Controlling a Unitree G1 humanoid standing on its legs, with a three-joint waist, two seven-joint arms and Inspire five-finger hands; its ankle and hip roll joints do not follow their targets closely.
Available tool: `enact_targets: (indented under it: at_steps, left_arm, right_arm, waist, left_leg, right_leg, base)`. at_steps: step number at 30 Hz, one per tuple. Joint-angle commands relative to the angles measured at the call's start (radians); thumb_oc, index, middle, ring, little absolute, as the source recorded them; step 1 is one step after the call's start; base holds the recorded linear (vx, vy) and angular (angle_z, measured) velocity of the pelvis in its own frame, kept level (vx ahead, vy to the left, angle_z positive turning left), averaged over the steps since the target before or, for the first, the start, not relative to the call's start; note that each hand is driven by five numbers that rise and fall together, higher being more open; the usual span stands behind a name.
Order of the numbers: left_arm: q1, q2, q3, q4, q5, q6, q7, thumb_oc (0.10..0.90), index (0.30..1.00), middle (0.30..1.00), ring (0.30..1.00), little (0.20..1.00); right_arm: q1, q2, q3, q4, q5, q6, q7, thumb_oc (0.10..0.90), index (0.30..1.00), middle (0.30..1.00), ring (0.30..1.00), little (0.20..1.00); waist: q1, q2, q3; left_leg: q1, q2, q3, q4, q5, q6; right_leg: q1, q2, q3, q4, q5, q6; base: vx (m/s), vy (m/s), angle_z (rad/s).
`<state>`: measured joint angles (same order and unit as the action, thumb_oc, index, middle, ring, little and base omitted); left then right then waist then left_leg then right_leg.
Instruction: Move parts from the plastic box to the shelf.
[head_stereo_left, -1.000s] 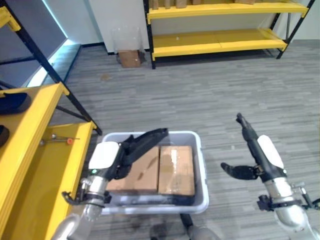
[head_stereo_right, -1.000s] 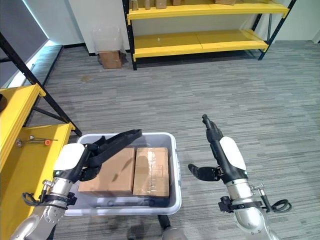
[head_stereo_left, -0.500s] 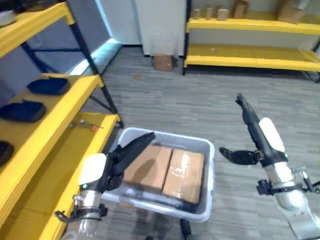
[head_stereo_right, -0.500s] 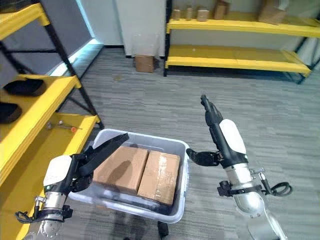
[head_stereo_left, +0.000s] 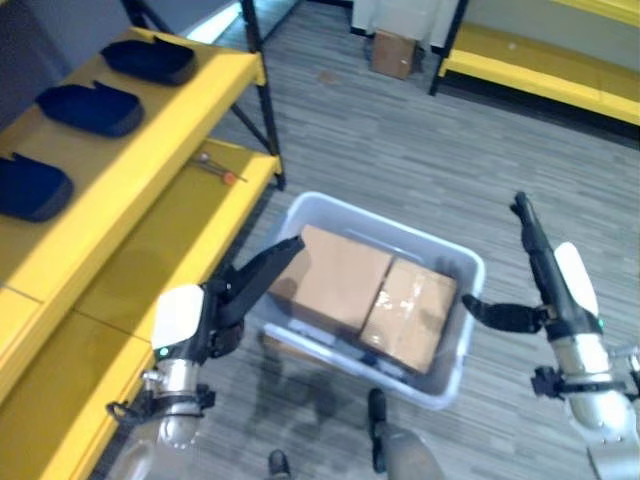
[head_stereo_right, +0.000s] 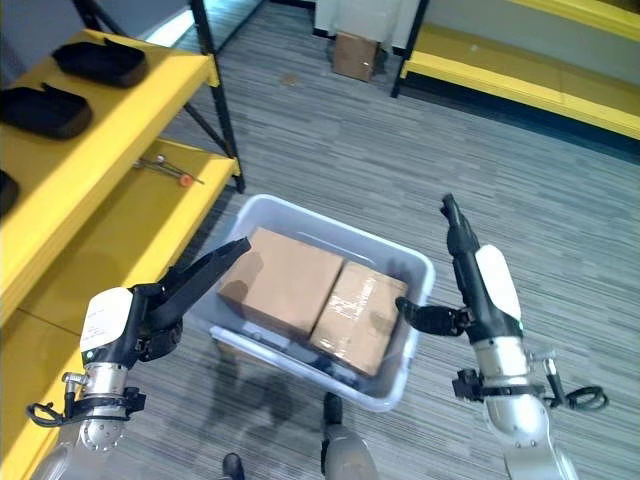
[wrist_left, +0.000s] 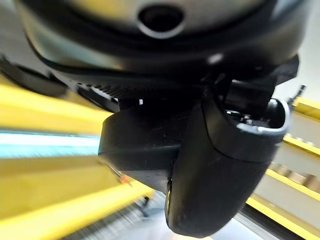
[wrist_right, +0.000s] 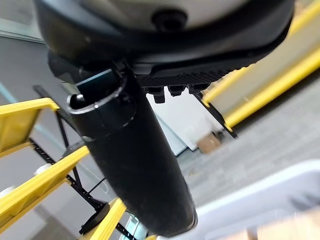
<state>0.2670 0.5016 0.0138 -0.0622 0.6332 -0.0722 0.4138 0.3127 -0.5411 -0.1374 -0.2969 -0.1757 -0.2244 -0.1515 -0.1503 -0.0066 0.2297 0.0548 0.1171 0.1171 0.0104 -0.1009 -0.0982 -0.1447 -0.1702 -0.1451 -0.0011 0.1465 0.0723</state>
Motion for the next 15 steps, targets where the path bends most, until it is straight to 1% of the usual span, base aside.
enact_targets:
  at_steps: [1,5,6,7,13,15]
  left_arm:
    - [-0.021,0.058,0.107,-0.125,-0.016,-0.052,0.117,0.4,0.3,0.3,0.3,0.3]
    - [-0.005,0.067,0.13,-0.129,-0.014,-0.041,0.138,0.4,0.3,0.3,0.3,0.3]
    - [-0.005,0.067,0.13,-0.129,-0.014,-0.041,0.138,0.4,0.3,0.3,0.3,0.3]
    - [0.003,0.068,0.14,-0.131,-0.014,-0.036,0.145,0.4,0.3,0.3,0.3,0.3]
    - [-0.005,0.08,0.151,-0.135,-0.023,-0.029,0.167,0.4,0.3,0.3,0.3,0.3]
    - [-0.013,0.089,0.149,-0.134,-0.023,-0.029,0.177,0.4,0.3,0.3,0.3,0.3]
  right_arm:
    - [-0.115,-0.059,-0.012,-0.022,0.045,-0.07,-0.049,0.9,1.0,1.0,1.0,1.0]
    - [-0.15,-0.05,0.023,-0.014,0.034,-0.067,-0.047,0.9,1.0,1.0,1.0,1.0]
    - [-0.15,-0.05,0.023,-0.014,0.034,-0.067,-0.047,0.9,1.0,1.0,1.0,1.0]
    - [-0.167,-0.045,0.04,-0.012,0.027,-0.062,-0.044,0.9,1.0,1.0,1.0,1.0]
    - [-0.225,-0.031,0.085,-0.007,0.011,-0.054,-0.048,0.9,1.0,1.0,1.0,1.0]
    - [-0.249,-0.028,0.105,-0.003,0.003,-0.053,-0.055,0.9,1.0,1.0,1.0,1.0]
  waist:
    - [0.01,0.0,-0.125]
    - [0.035,-0.016,-0.123]
    - [0.035,-0.016,-0.123]
    - [0.046,-0.024,-0.122]
    - [0.08,-0.049,-0.104]
    - [0.092,-0.053,-0.097]
  left_leg:
    - [-0.025,0.02,0.017,-0.042,0.042,0.033]
    - [-0.025,-0.024,0.014,-0.085,0.048,0.06]
    - [-0.025,-0.024,0.014,-0.085,0.048,0.06]
    - [-0.03,-0.042,0.01,-0.095,0.049,0.071]
    - [-0.079,-0.107,-0.017,-0.094,0.052,0.106]
    - [-0.097,-0.127,-0.029,-0.096,0.055,0.114]
  right_leg:
    - [0.019,0.059,0.0,0.072,-0.184,0.012]
    - [0.017,0.033,0.004,0.034,-0.14,0.042]
    - [0.017,0.033,0.004,0.034,-0.14,0.042]
    - [0.013,0.02,0.009,0.021,-0.122,0.054]
    - [0.0,-0.031,0.023,-0.023,-0.063,0.088]
    - [-0.008,-0.044,0.025,-0.027,-0.05,0.098]
  base:
    - [0.01,0.132,0.06]
    - [0.01,0.178,0.06]
    - [0.0,0.187,0.03]
    - [-0.01,0.187,0.04]
    - [-0.04,0.204,0.22]
    - [-0.05,0.201,0.17]
